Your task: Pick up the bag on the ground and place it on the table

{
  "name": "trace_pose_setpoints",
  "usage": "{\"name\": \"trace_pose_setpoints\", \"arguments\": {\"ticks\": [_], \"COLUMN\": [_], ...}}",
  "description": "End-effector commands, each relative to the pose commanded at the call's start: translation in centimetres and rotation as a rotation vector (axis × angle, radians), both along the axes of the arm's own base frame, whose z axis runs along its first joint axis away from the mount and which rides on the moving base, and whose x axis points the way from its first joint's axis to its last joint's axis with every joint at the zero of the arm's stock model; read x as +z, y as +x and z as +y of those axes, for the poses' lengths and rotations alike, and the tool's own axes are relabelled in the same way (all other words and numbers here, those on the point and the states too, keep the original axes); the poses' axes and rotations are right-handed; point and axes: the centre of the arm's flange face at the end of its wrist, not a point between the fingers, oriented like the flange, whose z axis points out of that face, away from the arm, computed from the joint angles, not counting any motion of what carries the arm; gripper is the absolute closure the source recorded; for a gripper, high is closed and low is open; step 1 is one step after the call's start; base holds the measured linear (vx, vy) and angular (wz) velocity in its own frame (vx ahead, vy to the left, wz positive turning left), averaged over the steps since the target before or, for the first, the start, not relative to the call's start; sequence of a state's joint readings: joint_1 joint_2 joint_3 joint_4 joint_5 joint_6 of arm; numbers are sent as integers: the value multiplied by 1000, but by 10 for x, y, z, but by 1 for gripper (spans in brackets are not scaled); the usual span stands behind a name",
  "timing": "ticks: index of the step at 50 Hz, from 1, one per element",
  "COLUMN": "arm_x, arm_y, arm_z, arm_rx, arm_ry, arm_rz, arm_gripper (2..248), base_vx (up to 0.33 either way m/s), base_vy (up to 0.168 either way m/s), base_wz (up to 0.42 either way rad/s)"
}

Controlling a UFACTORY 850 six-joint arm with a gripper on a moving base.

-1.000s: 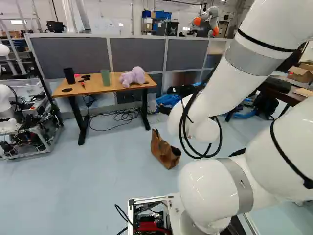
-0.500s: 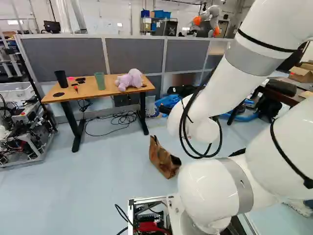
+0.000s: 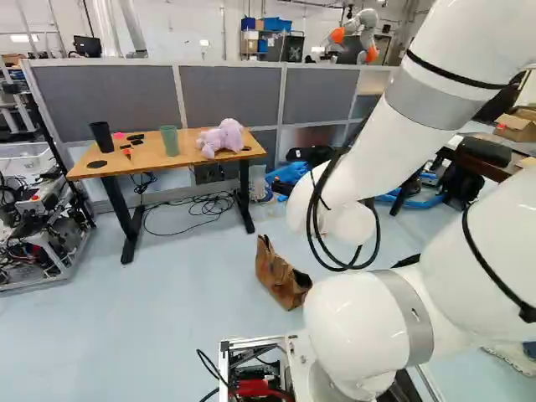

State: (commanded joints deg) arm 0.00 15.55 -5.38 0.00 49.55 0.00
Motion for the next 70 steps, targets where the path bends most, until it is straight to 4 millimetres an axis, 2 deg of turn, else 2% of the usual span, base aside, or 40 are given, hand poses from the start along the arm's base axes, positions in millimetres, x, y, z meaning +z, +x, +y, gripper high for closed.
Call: {"name": "trace_pose_setpoints", "arguments": {"ticks": [53, 70], "arm_x": [-30, -53], "arm_y": [79, 108], "arm_z": [-1, -1], "arm_rx": [-32, -42], "arm_ry": [23, 34], "arm_rz": [533, 725], "arm_gripper": [3, 3], "base_vx": [0, 0], "base_vy": [0, 0], "base_wz": [0, 0]}}
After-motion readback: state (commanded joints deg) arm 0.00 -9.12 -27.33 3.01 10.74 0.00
